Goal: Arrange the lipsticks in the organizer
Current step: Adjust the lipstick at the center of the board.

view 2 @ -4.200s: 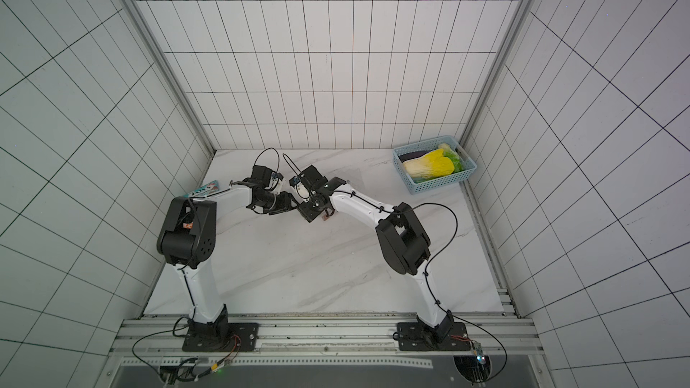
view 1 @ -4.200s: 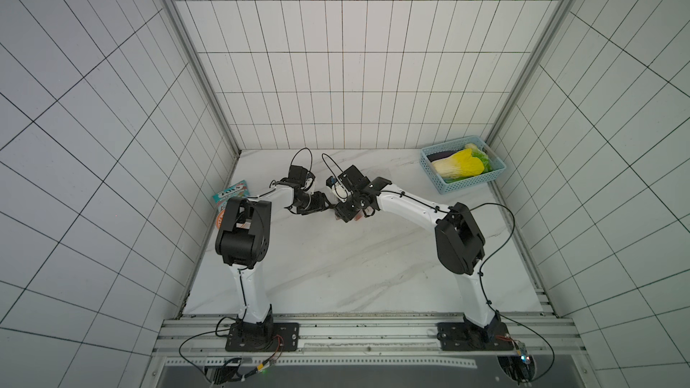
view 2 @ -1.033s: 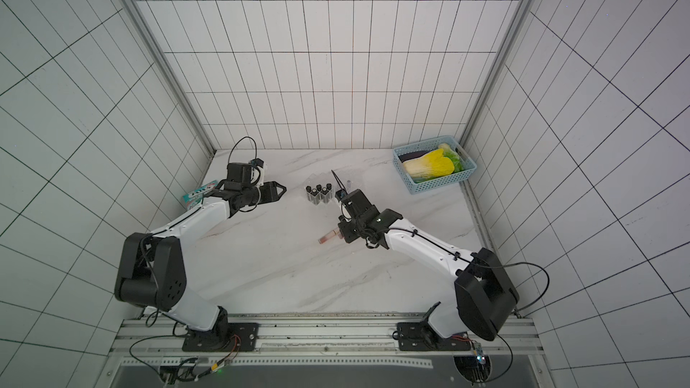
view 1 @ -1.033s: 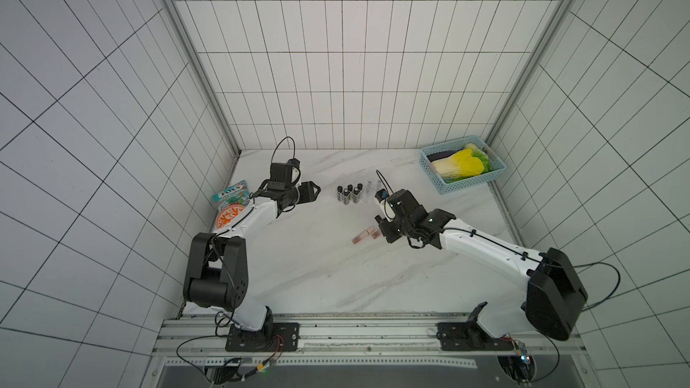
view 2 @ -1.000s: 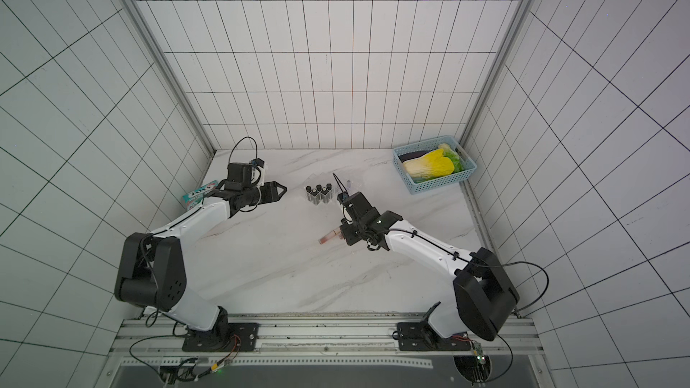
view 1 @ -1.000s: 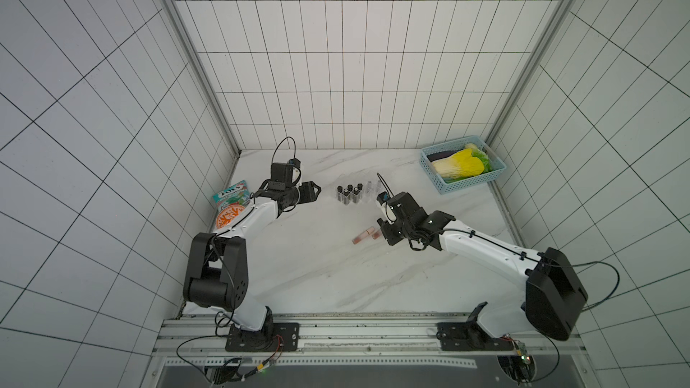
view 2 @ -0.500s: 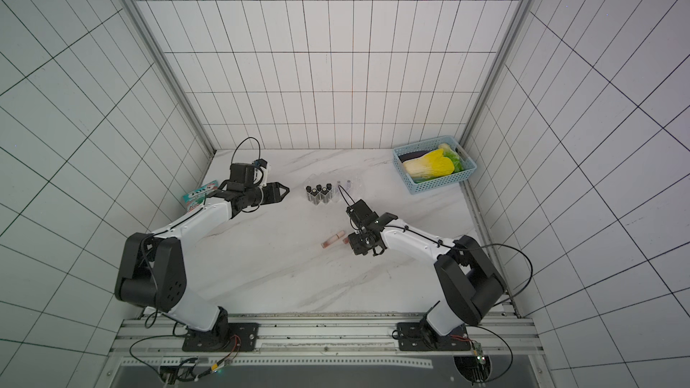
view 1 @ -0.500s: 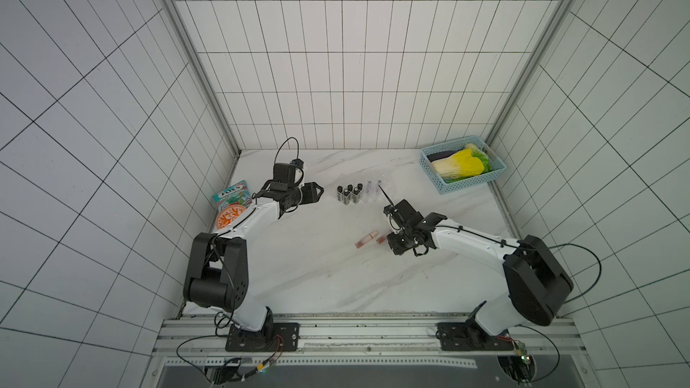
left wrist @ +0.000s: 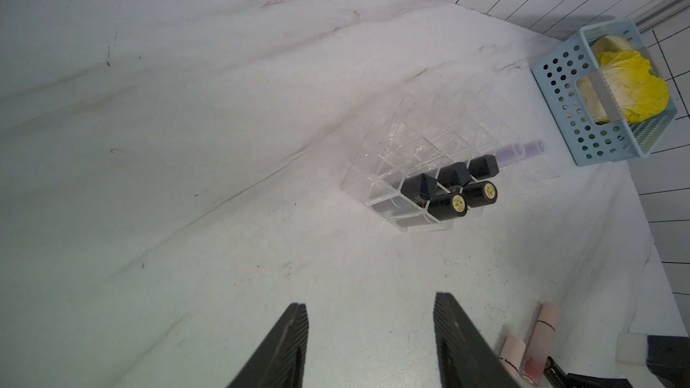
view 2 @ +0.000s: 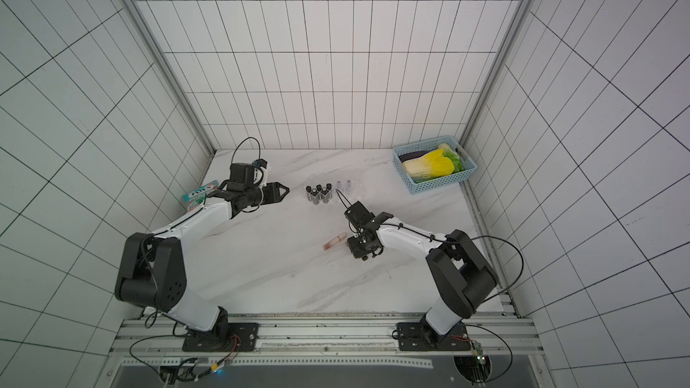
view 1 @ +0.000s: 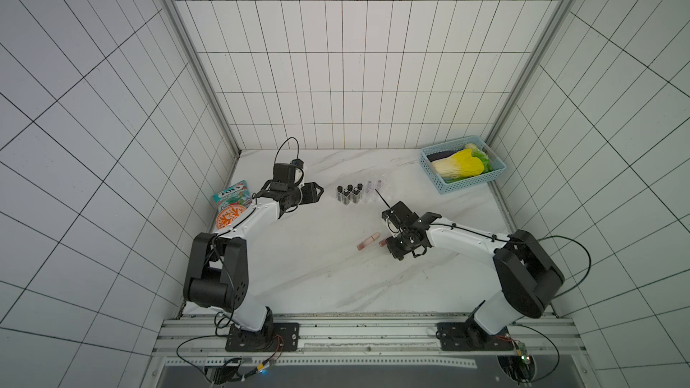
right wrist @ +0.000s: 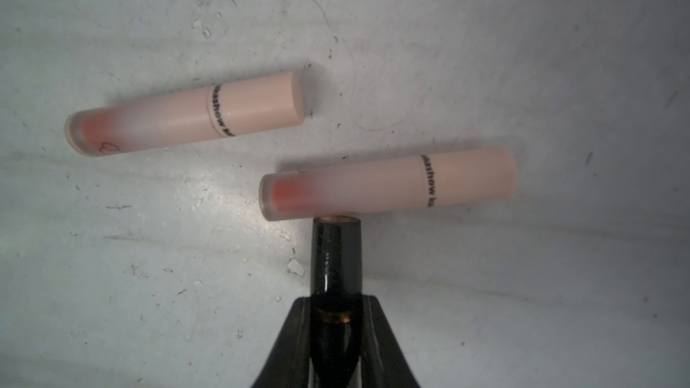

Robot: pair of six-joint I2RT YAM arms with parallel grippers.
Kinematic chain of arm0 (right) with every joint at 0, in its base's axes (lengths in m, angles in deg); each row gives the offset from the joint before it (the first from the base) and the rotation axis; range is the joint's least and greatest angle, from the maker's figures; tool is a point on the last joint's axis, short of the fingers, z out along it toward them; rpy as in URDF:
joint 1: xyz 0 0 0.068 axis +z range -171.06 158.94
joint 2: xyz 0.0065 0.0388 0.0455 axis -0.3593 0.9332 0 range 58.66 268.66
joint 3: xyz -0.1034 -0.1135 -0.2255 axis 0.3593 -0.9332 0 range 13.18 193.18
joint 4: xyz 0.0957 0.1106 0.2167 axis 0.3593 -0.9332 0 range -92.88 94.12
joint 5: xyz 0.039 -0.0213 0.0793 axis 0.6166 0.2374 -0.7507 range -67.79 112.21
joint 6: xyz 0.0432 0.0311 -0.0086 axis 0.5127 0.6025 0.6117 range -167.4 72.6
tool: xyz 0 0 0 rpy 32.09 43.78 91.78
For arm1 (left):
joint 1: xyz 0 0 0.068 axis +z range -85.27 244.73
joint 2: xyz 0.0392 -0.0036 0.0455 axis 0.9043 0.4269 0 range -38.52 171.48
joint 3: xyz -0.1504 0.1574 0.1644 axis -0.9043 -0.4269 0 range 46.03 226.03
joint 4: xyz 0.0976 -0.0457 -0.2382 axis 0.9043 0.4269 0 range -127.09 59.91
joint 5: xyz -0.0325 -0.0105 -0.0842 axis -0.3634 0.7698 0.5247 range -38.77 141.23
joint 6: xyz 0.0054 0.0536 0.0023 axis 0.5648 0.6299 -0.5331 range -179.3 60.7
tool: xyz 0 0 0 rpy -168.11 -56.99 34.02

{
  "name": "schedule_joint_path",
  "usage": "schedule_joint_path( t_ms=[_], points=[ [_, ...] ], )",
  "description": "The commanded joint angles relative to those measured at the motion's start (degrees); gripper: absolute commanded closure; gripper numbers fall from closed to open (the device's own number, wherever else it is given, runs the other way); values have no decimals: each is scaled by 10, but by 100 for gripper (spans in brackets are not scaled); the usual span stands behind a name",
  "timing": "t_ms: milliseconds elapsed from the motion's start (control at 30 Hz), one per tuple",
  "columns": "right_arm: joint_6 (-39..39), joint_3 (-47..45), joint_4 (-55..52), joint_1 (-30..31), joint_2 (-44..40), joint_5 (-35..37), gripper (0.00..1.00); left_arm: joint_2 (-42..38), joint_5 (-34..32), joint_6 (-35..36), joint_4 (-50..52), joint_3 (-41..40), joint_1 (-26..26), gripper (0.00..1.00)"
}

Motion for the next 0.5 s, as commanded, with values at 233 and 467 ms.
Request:
schedule_joint_path(
  t_ms=[233,467],
  points=[
    [-10,33,-7,-6,20,-5,85,-7,-2,10,-13,-4,-1,48],
    [-17,54,-13,-6,23,-11,86,-16,-4,11,-12,-6,-2,48]
  ],
)
